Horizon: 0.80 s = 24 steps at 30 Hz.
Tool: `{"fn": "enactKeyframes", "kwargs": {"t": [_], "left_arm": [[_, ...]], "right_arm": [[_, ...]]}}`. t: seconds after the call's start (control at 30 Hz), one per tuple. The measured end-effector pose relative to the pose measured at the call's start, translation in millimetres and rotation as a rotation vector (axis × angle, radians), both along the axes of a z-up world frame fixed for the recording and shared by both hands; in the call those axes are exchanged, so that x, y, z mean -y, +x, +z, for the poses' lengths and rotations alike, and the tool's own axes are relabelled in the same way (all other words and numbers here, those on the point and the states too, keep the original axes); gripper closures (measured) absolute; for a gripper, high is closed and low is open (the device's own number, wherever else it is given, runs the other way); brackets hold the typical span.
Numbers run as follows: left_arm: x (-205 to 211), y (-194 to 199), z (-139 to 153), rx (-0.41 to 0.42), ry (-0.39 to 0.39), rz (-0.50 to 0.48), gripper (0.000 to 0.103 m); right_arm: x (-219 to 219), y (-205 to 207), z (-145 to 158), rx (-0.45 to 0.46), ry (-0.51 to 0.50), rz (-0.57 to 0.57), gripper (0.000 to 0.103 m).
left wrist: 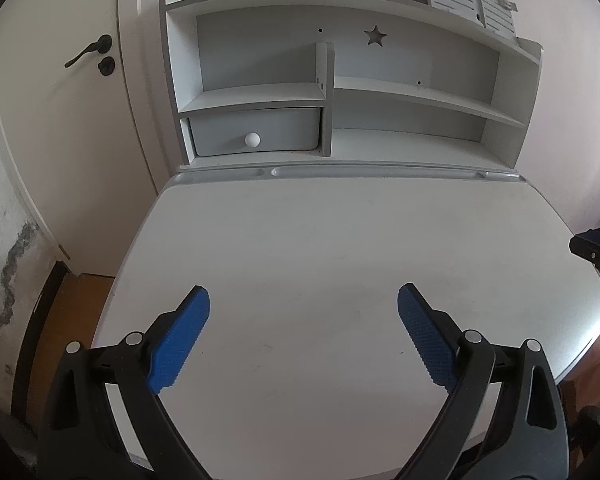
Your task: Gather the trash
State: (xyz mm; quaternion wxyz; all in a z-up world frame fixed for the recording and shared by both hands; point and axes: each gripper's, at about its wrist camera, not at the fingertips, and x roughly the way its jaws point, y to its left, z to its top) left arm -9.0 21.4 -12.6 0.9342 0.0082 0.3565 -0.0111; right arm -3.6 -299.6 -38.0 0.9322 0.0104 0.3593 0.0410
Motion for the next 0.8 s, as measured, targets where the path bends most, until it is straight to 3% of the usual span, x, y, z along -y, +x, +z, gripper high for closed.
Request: {"fn": "enactKeyframes", "kwargs": {"t": [0.8], "left_arm": [[6.4,-3.2,2.9,0.012,0.01,-0.002,0.011]], "right_arm": [[3.2,-11.2,-0.5,0.017,-0.024,0.001,0.016]]}}
